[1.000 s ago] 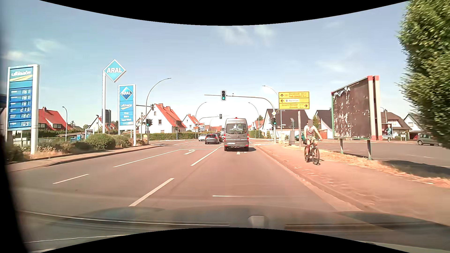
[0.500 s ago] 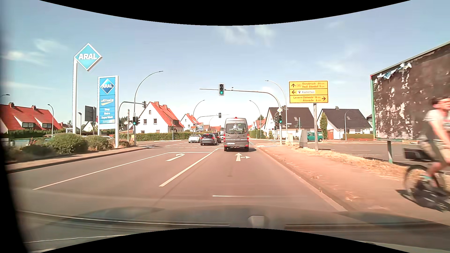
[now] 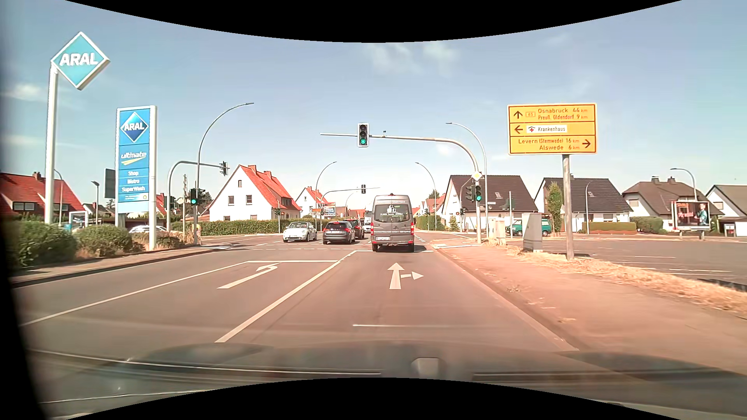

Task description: Follow the waypoints while adhering to traffic rules and regulations

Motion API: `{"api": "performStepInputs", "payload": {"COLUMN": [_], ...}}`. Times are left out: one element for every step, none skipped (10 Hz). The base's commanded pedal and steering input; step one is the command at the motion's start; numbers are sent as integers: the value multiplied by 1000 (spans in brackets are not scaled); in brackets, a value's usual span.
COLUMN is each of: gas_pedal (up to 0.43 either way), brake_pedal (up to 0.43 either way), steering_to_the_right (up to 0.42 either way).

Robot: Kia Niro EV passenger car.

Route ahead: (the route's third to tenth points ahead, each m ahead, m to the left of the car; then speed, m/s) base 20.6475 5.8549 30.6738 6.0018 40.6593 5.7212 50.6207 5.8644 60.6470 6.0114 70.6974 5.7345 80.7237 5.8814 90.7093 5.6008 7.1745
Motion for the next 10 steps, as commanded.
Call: {"api": "performStepInputs", "payload": {"gas_pedal": [0, 0, 0, 0, 0, 0, 0, 0, 0, 0], "brake_pedal": [6, 6, 6, 12, 6, 6, 6, 6, 6, 6], "steering_to_the_right": [1, 1, 1, 1, 1, 0, 0, 1, 4, 4]}}
